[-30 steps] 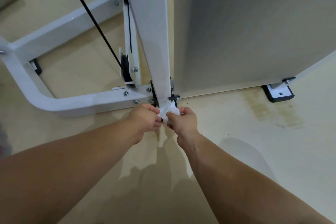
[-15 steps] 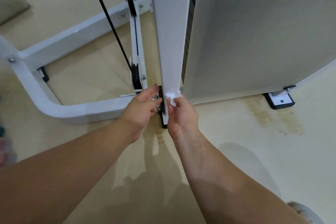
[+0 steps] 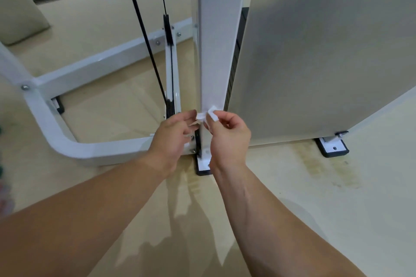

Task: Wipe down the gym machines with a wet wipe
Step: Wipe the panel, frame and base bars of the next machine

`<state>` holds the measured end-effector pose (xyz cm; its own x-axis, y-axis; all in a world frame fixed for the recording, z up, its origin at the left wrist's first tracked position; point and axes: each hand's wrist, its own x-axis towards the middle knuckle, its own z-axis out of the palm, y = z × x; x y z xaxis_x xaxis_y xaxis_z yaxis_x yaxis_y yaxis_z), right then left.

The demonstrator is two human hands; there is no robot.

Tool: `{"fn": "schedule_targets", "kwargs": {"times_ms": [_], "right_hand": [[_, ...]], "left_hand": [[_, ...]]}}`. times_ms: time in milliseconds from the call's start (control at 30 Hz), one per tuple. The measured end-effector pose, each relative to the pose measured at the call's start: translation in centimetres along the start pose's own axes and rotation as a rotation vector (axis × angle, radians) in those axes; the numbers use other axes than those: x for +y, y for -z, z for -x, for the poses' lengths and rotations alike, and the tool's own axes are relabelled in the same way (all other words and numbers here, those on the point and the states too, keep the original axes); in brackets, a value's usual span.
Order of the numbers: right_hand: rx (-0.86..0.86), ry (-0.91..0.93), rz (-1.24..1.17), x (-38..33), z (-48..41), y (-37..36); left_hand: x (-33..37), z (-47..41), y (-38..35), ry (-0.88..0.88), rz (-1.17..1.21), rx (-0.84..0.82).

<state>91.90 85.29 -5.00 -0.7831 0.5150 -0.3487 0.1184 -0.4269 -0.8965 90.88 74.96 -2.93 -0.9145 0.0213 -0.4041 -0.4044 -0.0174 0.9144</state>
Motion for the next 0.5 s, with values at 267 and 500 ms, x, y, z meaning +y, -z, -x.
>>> {"fn": "schedule_targets", "kwargs": {"times_ms": [267, 500], "right_hand": [[-0.027, 0.744, 0.526, -3.2, 1.2, -0.6], [-0.112, 0.962, 0.84, -0.7, -0.1, 1.2]], "left_hand": [[1.3, 0.2, -0.6, -0.151, 0.042, 0.018], [1.9, 0.1, -0.7, -0.161, 0.075, 0.014]]}}
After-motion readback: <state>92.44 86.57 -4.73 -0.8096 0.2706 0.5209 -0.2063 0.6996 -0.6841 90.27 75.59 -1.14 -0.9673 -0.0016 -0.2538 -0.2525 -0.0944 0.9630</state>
